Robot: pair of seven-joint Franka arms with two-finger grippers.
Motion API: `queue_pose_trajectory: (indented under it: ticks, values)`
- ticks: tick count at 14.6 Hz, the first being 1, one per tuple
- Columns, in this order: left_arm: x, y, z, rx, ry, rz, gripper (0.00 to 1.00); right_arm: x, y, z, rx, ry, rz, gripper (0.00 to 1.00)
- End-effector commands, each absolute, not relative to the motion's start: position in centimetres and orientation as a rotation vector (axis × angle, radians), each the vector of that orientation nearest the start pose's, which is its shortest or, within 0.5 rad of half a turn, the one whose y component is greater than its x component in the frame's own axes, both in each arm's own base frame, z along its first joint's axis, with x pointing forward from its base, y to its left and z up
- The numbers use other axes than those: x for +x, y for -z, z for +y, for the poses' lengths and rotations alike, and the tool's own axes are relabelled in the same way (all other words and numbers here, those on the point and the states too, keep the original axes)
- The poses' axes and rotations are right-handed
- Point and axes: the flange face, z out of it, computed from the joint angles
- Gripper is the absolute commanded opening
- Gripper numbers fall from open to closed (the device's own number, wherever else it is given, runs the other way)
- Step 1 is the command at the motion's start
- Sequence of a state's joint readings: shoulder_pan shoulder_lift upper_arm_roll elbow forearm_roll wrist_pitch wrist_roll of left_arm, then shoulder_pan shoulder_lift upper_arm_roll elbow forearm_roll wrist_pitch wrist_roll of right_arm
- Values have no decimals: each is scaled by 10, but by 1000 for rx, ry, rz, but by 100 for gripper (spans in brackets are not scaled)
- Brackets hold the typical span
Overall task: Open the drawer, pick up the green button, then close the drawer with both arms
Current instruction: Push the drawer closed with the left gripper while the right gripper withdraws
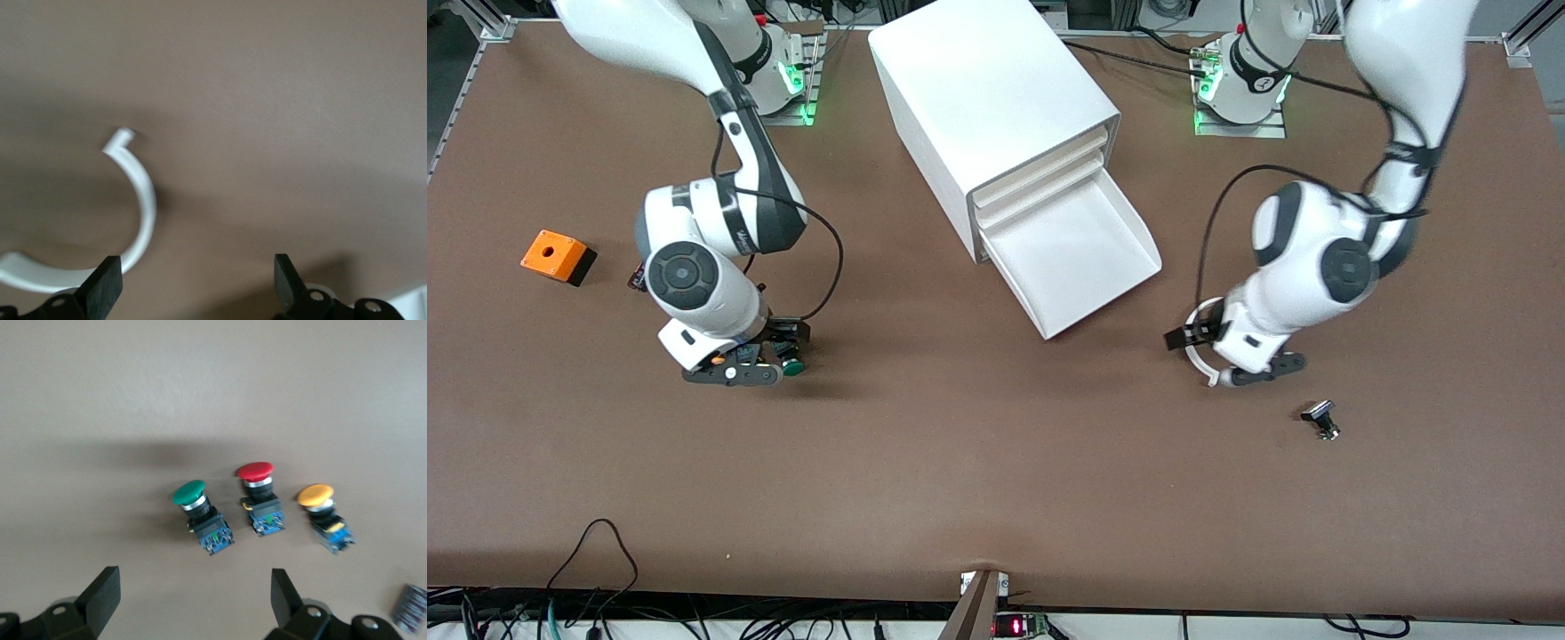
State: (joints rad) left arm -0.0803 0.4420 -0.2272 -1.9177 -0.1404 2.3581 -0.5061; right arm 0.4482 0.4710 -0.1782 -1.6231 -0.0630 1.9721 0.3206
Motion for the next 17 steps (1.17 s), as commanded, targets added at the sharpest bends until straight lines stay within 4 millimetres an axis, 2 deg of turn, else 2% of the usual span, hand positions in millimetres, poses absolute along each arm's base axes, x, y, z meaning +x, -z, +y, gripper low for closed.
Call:
queue_pose_trajectory:
  ticks: [1, 3, 4, 6, 9, 12, 13, 14, 15, 17]
  values:
    - [591, -246, -216, -3261, -109, -634, 100, 651, -395, 189, -3294, -111, 69, 100]
    - [576, -236, -234, -3224, -141, -711, 100, 657, -418, 172, -3289, -136, 118, 100]
    - [568, -232, -243, -3204, -158, -738, 100, 659, -432, 171, -3271, -122, 113, 100]
    - [558, -224, -246, -3174, -190, -774, 100, 661, -458, 143, -3217, -92, 151, 100]
    - [536, -217, -257, -3129, -241, -836, 100, 656, -497, 118, -3195, -18, 192, 100]
    - [514, -214, -278, -3075, -293, -901, 100, 636, -541, 85, -3180, 50, 241, 100]
    - [500, -211, -290, -3059, -321, -907, 100, 628, -551, 73, -3181, 39, 238, 100]
    - [491, -217, -303, -3058, -326, -920, 100, 621, -563, 55, -3186, 22, 217, 100]
    - [487, -221, -306, -3042, -330, -957, 100, 613, -566, 37, -3192, -18, 172, 100]
    - [469, -222, -323, -3027, -392, -904, 100, 604, -570, 10, -3200, -98, 140, 100]
